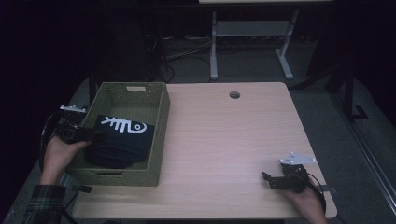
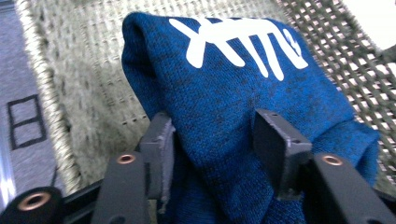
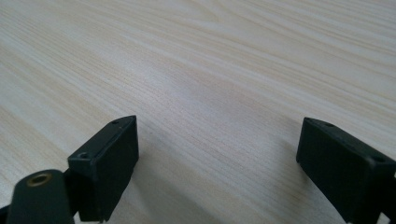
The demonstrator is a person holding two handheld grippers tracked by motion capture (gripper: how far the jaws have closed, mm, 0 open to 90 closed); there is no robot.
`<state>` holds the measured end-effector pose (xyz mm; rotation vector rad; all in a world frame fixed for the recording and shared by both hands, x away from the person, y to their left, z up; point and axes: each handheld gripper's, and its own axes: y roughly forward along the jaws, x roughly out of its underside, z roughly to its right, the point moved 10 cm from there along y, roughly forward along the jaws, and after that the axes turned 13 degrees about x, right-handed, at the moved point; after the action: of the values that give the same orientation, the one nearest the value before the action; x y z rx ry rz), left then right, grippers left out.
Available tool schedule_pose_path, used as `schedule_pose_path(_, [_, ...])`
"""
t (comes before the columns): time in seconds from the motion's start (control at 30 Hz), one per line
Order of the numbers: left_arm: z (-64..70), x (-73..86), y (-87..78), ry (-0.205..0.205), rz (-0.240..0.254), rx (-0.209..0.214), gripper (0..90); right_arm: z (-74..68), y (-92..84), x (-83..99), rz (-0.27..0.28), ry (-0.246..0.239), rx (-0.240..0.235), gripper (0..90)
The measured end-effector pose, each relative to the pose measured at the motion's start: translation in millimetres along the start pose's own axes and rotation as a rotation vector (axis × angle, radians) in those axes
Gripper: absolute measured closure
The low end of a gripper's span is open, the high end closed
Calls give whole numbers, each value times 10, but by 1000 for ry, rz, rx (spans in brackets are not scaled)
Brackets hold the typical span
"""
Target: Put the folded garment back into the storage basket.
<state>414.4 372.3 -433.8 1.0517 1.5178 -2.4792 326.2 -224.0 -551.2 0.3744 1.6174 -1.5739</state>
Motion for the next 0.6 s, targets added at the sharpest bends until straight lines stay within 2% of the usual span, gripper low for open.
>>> schedule_pose_path(0.17, [-65, 22, -49, -10, -4, -60, 414, 0, 0, 0, 0, 0, 0, 126])
schedule_pose_path(0.3, [-72, 8, -127, -7, 16, -80, 367, 0, 0, 0, 0, 0, 0, 126])
schedule_pose_path(0.43, [24, -34, -143, 1, 40, -55, 341, 0, 0, 0, 0, -1, 0, 127])
schedule_pose_path(0.6, [231, -137, -106, 24, 71, -5, 333, 0, 0, 0, 0, 0, 0, 126])
